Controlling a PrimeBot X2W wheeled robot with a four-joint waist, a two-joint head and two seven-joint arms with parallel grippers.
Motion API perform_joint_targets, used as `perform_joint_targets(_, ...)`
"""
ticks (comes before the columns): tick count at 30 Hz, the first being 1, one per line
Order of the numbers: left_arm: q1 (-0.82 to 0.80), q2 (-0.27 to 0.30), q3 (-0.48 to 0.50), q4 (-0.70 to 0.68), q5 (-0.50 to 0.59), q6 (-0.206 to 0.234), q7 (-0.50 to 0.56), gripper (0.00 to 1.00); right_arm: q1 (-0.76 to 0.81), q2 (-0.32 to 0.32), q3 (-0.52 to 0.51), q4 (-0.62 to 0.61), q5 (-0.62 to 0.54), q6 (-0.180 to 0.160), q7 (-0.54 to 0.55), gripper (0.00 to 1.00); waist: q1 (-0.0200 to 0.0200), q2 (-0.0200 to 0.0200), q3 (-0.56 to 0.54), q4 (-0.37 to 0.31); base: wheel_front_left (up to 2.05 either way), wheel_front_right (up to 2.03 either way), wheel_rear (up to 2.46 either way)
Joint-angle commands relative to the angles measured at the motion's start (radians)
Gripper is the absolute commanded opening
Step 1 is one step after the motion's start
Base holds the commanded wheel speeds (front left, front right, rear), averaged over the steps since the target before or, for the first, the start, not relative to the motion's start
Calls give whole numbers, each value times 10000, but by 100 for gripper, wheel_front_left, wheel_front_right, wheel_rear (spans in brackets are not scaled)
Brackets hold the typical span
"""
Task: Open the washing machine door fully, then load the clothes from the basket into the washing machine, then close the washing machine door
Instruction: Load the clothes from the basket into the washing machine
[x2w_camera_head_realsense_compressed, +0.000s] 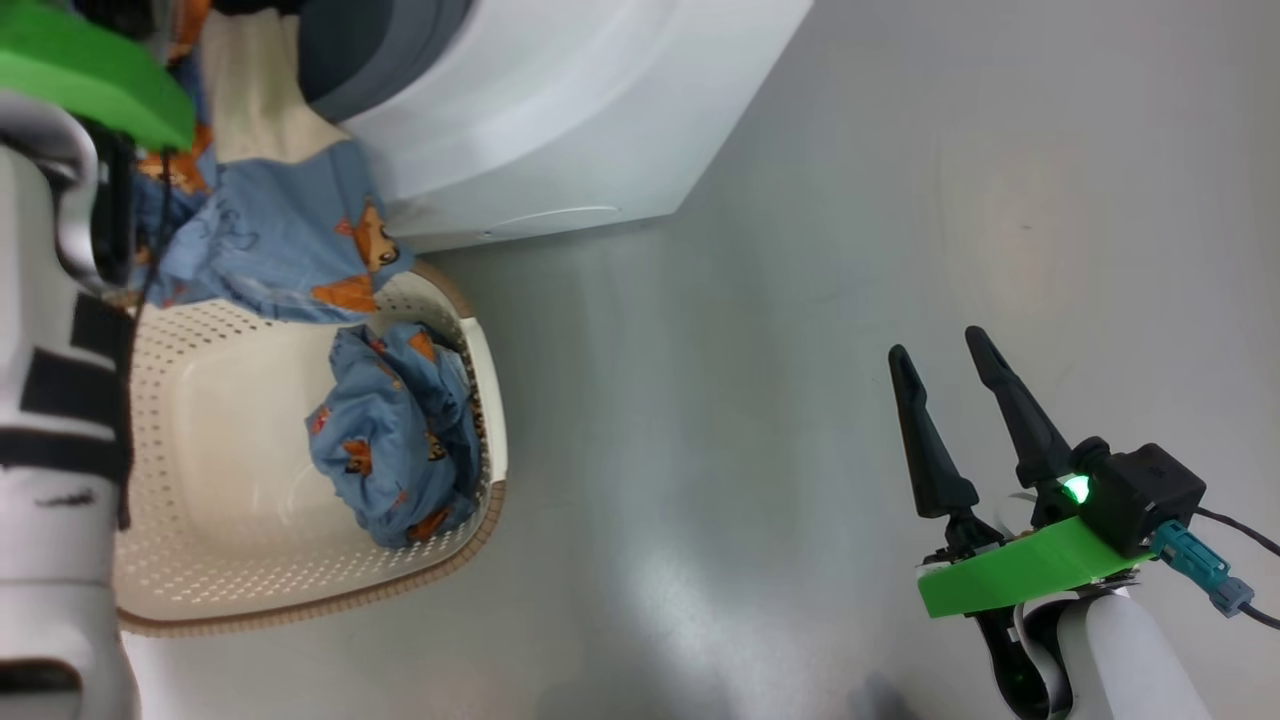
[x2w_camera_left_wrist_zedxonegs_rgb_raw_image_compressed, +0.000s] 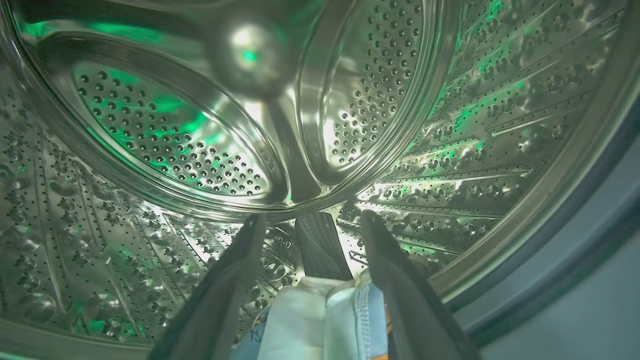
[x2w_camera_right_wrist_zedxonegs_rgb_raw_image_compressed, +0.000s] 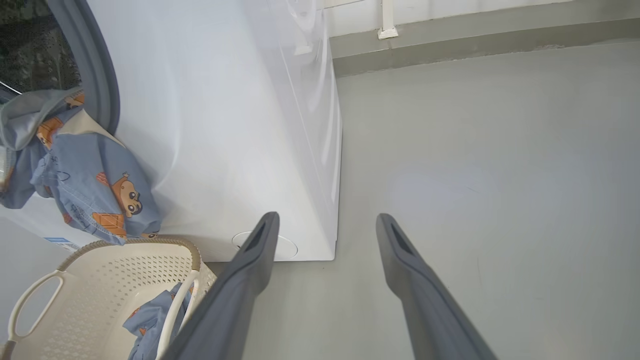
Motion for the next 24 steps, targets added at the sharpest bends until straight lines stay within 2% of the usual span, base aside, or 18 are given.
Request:
perform_joint_targets(1,282,331,200,-365,-20,-7,-51,100,252,-20,163,-245,-102,14,-48,100,0,0,-101,123,0,0,0)
perform_joint_targets(17,4310,-314,851,-4226,-117,34,-51,100,610,-20,6,-339,-235,14,-48,100,0,0,-583,576,0,0,0)
perform_joint_targets(24,6410,-307,1371,-5617,-185,30,-51,100,624,-20,44,-376,-230,14,-48,100,0,0,-625,561,0,0,0)
